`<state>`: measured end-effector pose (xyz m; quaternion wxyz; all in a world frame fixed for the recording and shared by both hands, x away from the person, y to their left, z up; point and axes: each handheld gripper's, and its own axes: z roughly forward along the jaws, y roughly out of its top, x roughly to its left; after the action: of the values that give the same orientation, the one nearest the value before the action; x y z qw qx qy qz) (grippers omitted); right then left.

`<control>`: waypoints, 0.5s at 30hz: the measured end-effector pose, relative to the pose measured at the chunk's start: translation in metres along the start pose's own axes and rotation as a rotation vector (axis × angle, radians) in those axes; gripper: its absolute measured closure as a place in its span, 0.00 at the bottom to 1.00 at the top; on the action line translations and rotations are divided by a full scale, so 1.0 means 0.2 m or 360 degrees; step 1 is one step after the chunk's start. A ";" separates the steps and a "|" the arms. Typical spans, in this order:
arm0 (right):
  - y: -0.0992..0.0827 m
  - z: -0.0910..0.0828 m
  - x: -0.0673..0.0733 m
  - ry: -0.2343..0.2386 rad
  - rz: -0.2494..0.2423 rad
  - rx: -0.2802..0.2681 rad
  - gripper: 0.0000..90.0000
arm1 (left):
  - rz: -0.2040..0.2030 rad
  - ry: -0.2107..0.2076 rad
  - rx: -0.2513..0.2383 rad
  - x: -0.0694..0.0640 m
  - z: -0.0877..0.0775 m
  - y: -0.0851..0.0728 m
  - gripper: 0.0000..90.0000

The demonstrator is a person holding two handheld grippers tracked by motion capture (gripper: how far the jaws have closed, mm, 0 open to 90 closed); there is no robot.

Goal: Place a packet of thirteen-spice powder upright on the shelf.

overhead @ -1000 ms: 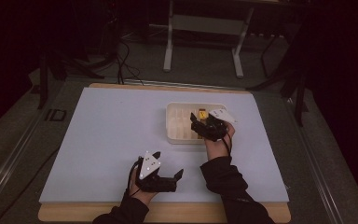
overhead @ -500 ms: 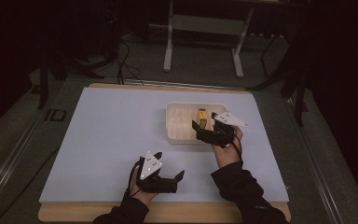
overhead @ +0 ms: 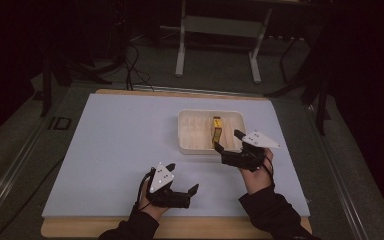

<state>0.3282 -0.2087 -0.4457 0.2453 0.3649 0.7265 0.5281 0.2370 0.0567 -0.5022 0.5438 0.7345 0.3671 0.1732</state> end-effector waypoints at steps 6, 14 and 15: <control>-0.05 -0.10 0.00 0.0040 -0.0013 -0.0003 0.15 | 0.0021 -0.0003 -0.0006 -0.01 0.00 0.00 0.01; -0.11 -0.19 0.01 0.0067 -0.0024 0.0015 0.15 | 0.0031 -0.0018 -0.0010 -0.01 -0.01 0.01 0.01; -0.11 -0.21 0.01 0.0072 -0.0020 0.0022 0.15 | 0.0031 -0.0018 -0.0010 -0.01 -0.01 0.01 0.01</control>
<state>0.2905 -0.2359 -0.4542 0.2296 0.3500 0.7377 0.5297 0.2354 0.0561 -0.4996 0.5465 0.7372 0.3564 0.1756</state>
